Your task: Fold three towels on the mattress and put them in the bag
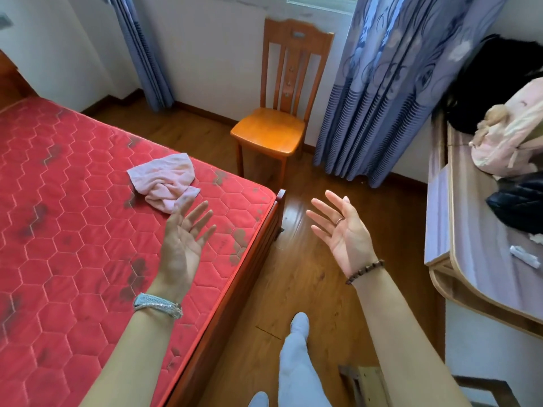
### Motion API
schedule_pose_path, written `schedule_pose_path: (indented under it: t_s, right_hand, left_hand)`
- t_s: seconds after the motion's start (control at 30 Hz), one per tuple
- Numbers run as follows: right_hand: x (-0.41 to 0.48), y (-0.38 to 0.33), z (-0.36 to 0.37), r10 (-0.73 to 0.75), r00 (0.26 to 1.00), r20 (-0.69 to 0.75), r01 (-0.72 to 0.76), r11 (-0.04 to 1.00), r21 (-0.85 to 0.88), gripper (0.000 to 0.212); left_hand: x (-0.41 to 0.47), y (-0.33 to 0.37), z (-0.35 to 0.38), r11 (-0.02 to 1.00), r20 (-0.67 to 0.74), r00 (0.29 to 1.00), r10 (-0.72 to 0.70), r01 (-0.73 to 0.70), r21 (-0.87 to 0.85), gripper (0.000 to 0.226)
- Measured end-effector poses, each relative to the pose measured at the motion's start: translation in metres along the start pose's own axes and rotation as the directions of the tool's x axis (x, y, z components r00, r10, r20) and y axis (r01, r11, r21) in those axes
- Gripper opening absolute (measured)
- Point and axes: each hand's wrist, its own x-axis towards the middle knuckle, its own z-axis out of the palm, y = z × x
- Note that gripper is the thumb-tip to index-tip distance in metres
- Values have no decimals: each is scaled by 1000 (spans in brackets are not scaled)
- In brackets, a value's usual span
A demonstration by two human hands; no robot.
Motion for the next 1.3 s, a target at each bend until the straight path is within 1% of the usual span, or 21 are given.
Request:
schedule_pose_path:
  t_s: [0.07, 0.3, 0.43, 0.57, 0.93, 1.1, 1.3]
  right_hand:
    - [27, -14, -6, -8, 1000, 22, 8, 1000, -12, 36]
    - [123, -67, -30, 3, 996, 84, 1, 999, -47, 41]
    - [175, -89, -43, 19, 994, 110, -13, 998, -55, 39]
    - [213, -104, -53, 41, 992, 116, -35, 998, -46, 40]
    - [320, -118, -60, 87, 989, 123, -78, 994, -75, 40]
    - [381, -136, -49, 95, 989, 115, -83, 991, -101, 39]
    - [452, -167, -20, 126, 982, 141, -103, 981, -164, 35]
  left_hand:
    - [23, -2, 17, 1000, -5, 1000, 14, -14, -3, 53]
    - [102, -18, 93, 999, -30, 999, 21, -22, -33, 43]
    - [141, -30, 129, 998, -45, 998, 35, -37, -60, 35]
    - [168, -44, 153, 999, -43, 999, 12, -14, -46, 38]
    - [260, -71, 177, 998, -125, 991, -44, 40, -39, 39]
    - [321, -83, 187, 994, -158, 986, -53, 36, -105, 39]
    - [384, -86, 203, 981, -237, 967, -89, 43, -189, 38]
